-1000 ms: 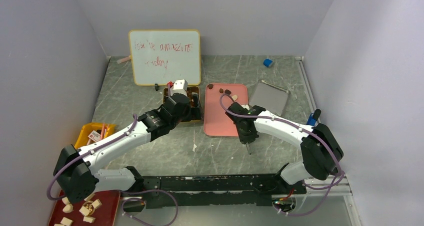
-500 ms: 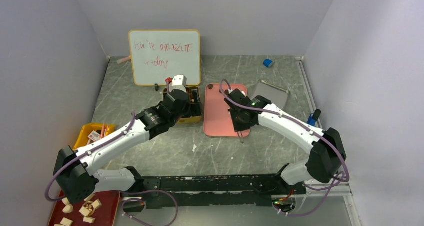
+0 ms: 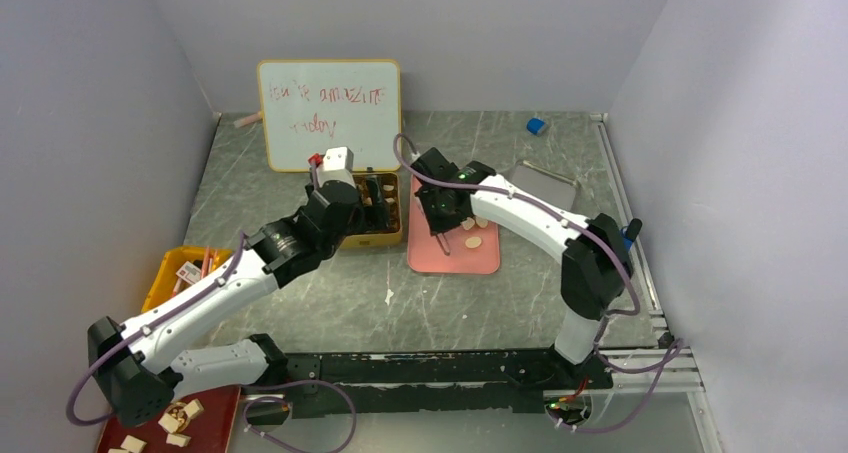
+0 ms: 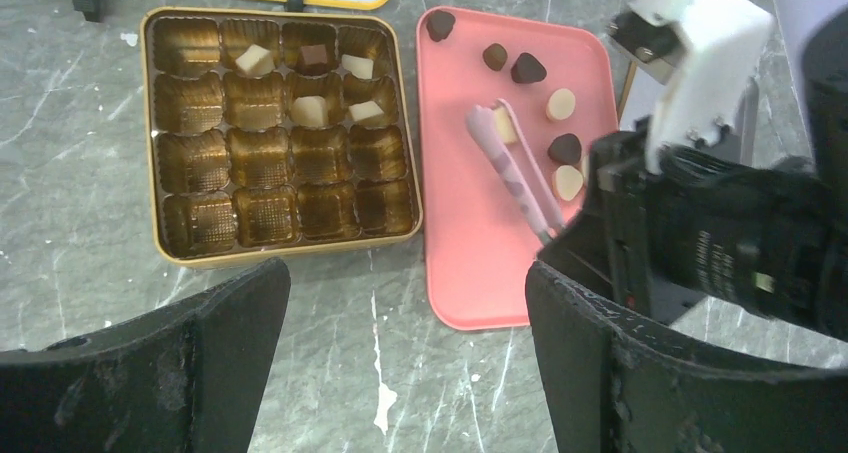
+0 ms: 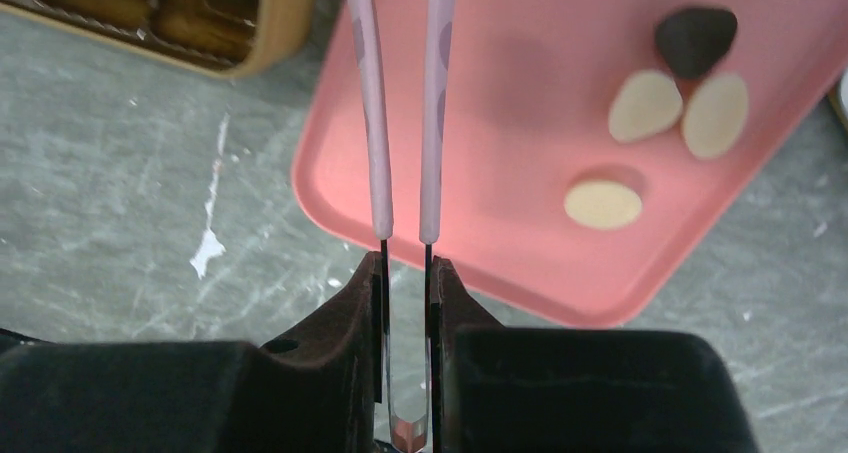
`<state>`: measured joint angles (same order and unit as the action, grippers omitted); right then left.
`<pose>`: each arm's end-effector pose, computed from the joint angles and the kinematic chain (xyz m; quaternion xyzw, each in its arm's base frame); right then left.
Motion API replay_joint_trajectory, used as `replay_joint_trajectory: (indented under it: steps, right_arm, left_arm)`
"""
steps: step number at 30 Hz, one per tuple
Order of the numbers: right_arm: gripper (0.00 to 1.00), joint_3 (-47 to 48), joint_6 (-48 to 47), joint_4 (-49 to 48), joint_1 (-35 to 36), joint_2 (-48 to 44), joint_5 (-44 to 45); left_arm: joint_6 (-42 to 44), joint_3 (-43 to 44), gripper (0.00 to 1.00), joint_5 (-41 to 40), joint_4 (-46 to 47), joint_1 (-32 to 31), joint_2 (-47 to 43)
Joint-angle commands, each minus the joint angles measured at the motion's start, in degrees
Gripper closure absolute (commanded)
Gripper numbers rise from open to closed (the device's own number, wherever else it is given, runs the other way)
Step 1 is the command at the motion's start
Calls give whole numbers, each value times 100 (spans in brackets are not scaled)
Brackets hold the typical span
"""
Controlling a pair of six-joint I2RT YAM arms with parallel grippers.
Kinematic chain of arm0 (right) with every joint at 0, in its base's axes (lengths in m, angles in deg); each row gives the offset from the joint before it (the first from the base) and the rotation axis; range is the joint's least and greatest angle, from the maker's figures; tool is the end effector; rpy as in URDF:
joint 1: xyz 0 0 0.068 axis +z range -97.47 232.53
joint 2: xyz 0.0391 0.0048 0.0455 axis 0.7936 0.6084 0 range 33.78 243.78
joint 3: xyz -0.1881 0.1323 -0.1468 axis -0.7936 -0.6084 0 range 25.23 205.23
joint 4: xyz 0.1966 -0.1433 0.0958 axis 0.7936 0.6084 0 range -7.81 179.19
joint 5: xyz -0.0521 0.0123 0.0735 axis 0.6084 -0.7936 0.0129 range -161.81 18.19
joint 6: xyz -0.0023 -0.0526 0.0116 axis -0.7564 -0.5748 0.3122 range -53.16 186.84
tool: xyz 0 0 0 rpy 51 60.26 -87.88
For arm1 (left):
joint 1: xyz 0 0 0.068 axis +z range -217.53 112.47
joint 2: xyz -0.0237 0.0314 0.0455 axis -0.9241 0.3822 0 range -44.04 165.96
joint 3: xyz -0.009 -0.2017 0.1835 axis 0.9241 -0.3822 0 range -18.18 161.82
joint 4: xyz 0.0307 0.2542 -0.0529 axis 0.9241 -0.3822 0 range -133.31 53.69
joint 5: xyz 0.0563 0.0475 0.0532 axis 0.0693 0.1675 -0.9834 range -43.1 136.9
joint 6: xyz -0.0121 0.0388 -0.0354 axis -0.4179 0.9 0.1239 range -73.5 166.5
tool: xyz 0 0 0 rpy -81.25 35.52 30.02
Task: Pack the chocolate
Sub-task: Pick up the fake chocolate from the plate, then place the fake chocolate in the packing box.
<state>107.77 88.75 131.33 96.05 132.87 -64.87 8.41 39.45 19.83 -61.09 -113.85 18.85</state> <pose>0.2629 0.2440 0.2623 -0.1704 0.9609 0.0638 0.2088 0.1779 -0.1627 0.3328 -0.0562 0.8484 -0.1761 0.4960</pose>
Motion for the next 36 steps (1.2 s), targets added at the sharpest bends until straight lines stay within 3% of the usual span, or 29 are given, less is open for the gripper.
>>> replay_joint_trajectory:
  steps: [1,14,36]
  right_arm:
    - [100,739,-273,-264,195,375,-146]
    - [100,1581,-363,-124,481,1150,-380]
    - [100,1067,-553,-99,473,1155,-388]
  left_arm:
    - [69,209,8,-251,-251,-26,-236]
    - [194,361,8,-383,-542,-19,-181]
    - [262,558,8,-230,-377,-5,504]
